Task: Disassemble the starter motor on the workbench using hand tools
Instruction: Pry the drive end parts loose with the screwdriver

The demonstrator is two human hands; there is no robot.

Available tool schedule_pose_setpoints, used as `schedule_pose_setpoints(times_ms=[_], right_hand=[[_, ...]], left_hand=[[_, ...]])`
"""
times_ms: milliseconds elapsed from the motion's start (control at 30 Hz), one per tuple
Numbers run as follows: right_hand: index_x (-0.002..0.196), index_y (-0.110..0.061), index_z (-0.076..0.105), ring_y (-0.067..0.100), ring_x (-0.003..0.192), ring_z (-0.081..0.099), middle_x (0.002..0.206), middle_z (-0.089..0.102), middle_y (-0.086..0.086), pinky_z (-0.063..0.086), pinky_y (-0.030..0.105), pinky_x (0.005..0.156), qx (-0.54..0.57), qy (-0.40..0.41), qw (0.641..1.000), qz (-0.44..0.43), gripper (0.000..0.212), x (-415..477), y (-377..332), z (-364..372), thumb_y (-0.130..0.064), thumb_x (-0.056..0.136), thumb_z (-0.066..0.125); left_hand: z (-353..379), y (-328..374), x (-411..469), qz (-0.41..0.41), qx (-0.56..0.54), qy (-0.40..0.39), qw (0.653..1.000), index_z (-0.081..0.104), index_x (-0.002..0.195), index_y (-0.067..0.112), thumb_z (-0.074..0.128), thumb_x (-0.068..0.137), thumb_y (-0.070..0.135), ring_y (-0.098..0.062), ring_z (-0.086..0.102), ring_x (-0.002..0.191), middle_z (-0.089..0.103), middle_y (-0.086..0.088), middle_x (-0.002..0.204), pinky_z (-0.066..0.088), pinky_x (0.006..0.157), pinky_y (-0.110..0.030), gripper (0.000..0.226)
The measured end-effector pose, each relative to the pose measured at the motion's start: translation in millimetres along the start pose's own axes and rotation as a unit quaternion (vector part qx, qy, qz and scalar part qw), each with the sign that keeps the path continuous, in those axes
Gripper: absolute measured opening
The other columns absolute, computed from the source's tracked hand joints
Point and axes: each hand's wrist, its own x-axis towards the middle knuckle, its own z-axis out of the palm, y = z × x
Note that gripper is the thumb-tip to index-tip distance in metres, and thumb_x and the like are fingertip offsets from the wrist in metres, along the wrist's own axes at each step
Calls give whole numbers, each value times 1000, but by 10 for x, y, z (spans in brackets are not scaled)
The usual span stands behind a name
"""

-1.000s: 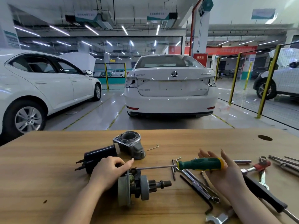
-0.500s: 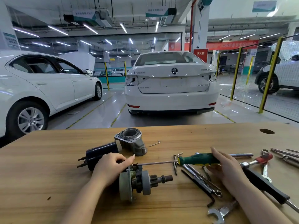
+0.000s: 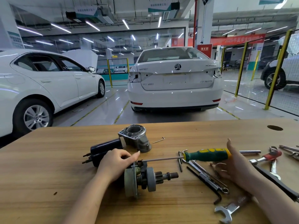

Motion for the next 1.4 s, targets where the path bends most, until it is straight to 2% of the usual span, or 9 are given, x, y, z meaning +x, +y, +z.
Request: schedule_pose_setpoints(times_ms=[67, 167, 367, 500, 733, 900, 1033, 1233, 1400], right_hand=[[67, -9, 42, 13, 35, 30, 44, 40, 4, 24, 18, 35, -78, 16, 995, -53, 65, 4, 18, -4, -74, 69, 34], [69, -10, 44, 12, 35, 32, 42, 42, 1, 28, 21, 36, -117, 40, 985, -118, 59, -9, 91, -15, -68, 74, 40], [122, -19, 45, 21, 69, 61, 91, 58, 14, 51, 28, 55, 1, 28, 983, -183, 30, 1, 116, 24, -28, 94, 47], [110, -18, 58, 12, 65, 66, 77, 69, 5, 55, 25, 59, 127, -62, 974, -174, 29, -34, 38, -15, -17, 81, 54], [103, -9, 59, 27, 85, 71, 99, 72, 15, 59, 30, 64, 176, -92, 976, -89, 29, -78, 5, -1, -27, 85, 47], [93, -16, 64, 28, 73, 63, 84, 68, 16, 46, 33, 60, -102, 43, 991, -79, 66, -57, 27, -19, -66, 86, 21], [84, -13, 63, 18, 49, 46, 54, 55, 9, 34, 26, 49, -219, 97, 952, -191, 66, -45, 73, 3, -61, 84, 17], [105, -9, 58, 20, 62, 53, 79, 57, 9, 50, 24, 49, -33, 85, 971, -223, 25, -31, 64, 18, -27, 89, 53], [115, -9, 54, 31, 90, 66, 103, 66, 20, 59, 32, 70, 242, -49, 960, -128, 30, -54, 12, 25, -6, 88, 41]], left_hand=[[2, 1, 3, 1, -2, -1, 1000, 74, 77, 27, 54, 80, 60, -4, 62, 72, 69, 11, 71, 43, 61, -21, 39], [0, 1, -2, 2, -1, -2, 1000, 73, 75, 28, 54, 81, 60, -4, 61, 71, 69, 10, 70, 42, 61, -21, 37], [-2, 1, -6, 3, 0, -1, 1000, 72, 74, 28, 54, 81, 59, -5, 62, 68, 68, 9, 68, 44, 60, -22, 37], [8, -2, -3, 3, -2, -2, 1000, 72, 75, 28, 54, 81, 59, -5, 62, 70, 69, 9, 69, 46, 62, -22, 37], [7, -2, 0, 2, -4, 2, 1000, 72, 75, 28, 54, 81, 59, -4, 61, 69, 68, 10, 68, 41, 60, -21, 36], [3, 10, -1, 1, 0, 3, 1000, 73, 79, 25, 54, 81, 58, -5, 62, 70, 68, 9, 69, 43, 61, -22, 39], [1, 23, -17, 4, 1, 4, 1000, 73, 78, 24, 54, 82, 57, -5, 62, 70, 68, 9, 68, 41, 59, -21, 38], [-2, 33, -22, 5, 5, 1, 1000, 74, 79, 23, 54, 83, 55, -6, 62, 71, 69, 8, 71, 45, 62, -22, 38], [-3, 52, -22, 1, 2, 0, 1000, 73, 81, 22, 54, 84, 54, -5, 61, 74, 68, 9, 74, 42, 62, -22, 37]])
